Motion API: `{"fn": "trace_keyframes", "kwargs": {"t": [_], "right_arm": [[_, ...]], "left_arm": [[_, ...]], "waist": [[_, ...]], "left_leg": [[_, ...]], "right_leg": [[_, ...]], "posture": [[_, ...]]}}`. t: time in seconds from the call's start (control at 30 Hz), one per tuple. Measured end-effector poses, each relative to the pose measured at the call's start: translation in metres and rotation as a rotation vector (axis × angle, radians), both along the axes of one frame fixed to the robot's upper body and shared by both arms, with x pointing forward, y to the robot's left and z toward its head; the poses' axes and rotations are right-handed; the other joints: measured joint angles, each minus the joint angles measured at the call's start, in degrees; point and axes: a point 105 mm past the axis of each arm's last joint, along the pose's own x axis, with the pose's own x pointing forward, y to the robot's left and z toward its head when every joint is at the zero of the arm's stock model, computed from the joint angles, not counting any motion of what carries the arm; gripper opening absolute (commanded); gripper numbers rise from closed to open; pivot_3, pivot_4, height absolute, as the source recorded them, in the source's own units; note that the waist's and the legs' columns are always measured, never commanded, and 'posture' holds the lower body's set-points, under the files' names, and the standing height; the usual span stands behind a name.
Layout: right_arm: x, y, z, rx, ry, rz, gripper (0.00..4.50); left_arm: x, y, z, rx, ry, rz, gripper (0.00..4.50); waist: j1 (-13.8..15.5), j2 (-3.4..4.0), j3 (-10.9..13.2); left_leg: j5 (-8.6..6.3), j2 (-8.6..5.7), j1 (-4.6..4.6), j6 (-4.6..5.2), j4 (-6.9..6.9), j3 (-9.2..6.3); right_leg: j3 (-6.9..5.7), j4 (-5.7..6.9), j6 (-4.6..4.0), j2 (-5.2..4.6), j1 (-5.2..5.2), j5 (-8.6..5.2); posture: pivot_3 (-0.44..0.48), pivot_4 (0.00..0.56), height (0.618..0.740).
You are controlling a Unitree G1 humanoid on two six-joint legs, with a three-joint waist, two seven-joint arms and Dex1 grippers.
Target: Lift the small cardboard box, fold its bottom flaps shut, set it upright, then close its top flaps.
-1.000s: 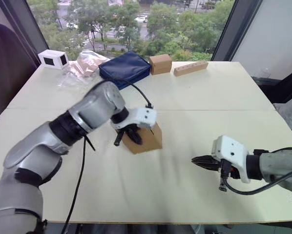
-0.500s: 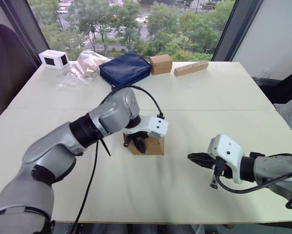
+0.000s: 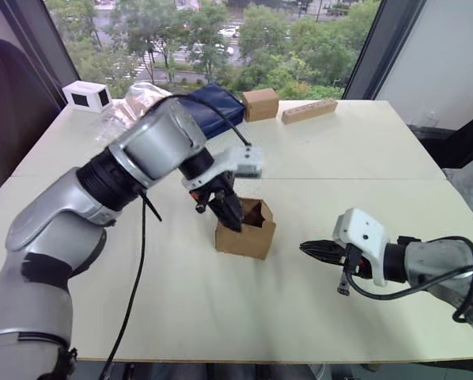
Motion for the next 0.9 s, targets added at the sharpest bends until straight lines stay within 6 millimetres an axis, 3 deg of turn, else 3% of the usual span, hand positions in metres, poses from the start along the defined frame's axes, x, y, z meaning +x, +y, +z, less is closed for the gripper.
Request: {"fn": "trace_keyframes", "kwargs": {"t": [0.1,0.17,0.23,0.27,0.37,0.43,0.47,0.63,0.73,0.9], "right_arm": [[0.004,0.001,0.002,0.104,0.016,-0.019,0.0],[0.007,-0.002,0.005,0.183,0.029,-0.044,0.0],[0.01,-0.005,0.007,0.244,0.033,-0.068,0.0],[0.012,-0.006,0.008,0.269,0.038,-0.078,0.0],[0.017,-0.01,0.007,0.298,0.045,-0.102,0.0],[0.023,-0.016,0.001,0.313,0.058,-0.143,0.0],[0.027,-0.018,-0.002,0.314,0.061,-0.162,0.0],[0.038,-0.017,-0.012,0.315,0.051,-0.19,0.0],[0.039,-0.016,-0.02,0.293,0.072,-0.189,0.0],[0.039,-0.008,-0.035,0.256,0.099,-0.185,0.0]], "left_arm": [[0.014,-0.002,0.034,-0.24,0.004,0.115,1.92],[0.028,0.007,0.063,-0.443,-0.045,0.216,1.92],[0.038,0.022,0.074,-0.575,-0.089,0.303,1.92],[0.042,0.031,0.071,-0.614,-0.09,0.349,1.7],[0.048,0.063,0.04,-0.655,-0.1,0.489,1.0],[0.048,0.085,0.007,-0.638,-0.092,0.589,0.15],[0.047,0.093,-0.006,-0.647,-0.106,0.636,0.03],[0.045,0.112,-0.04,-0.717,-0.237,0.779,0.03],[0.041,0.122,-0.076,-0.693,-0.238,0.88,0.03],[0.038,0.122,-0.103,-0.666,-0.262,0.939,0.03]], "waist": [[0.0,-0.02,0.0],[-0.2,-0.01,0.0],[-0.5,0.09,-0.1],[-0.5,0.1,-0.1],[-0.5,0.12,-0.1],[-0.5,0.07,0.0],[-0.3,0.03,0.0],[1.0,0.0,-0.1],[1.2,-0.01,-0.1],[1.1,-0.03,-0.1]], "left_leg": [[0.0,0.0,-0.02,0.0,0.01,-0.01],[0.0,0.0,0.01,0.0,0.01,0.0],[0.0,0.0,0.14,0.0,-0.02,0.04],[0.0,0.0,0.18,-0.01,-0.02,0.04],[0.05,0.01,0.33,-0.08,-0.03,0.06],[0.07,0.02,0.43,-0.13,-0.08,0.1],[0.11,0.02,0.37,-0.2,-0.08,0.1],[0.1,-0.05,0.37,-0.19,0.0,0.12],[0.09,-0.05,0.37,-0.16,-0.01,0.11],[0.07,-0.04,0.39,-0.14,-0.01,0.11]], "right_leg": [[0.0,0.0,0.0,-0.02,-0.02,0.0],[0.0,0.06,0.01,-0.04,-0.03,0.0],[0.01,0.2,0.01,-0.09,-0.01,0.0],[0.02,0.3,0.01,-0.1,-0.01,0.0],[0.06,0.53,-0.01,-0.11,0.0,-0.01],[0.12,0.6,-0.02,-0.11,0.03,-0.01],[0.11,0.57,-0.02,-0.11,-0.02,-0.01],[0.11,0.55,-0.01,-0.23,0.06,0.0],[0.11,0.54,-0.01,-0.22,0.06,0.0],[0.11,0.57,-0.01,-0.21,0.07,0.0]], "posture": [[0.0,0.15,0.74],[0.0,0.15,0.74],[0.0,0.15,0.74],[0.0,0.15,0.74],[0.0,0.15,0.74],[0.0,0.15,0.74],[0.0,0.15,0.74],[0.0,0.15,0.74],[0.0,0.15,0.74],[0.0,0.15,0.74]]}}
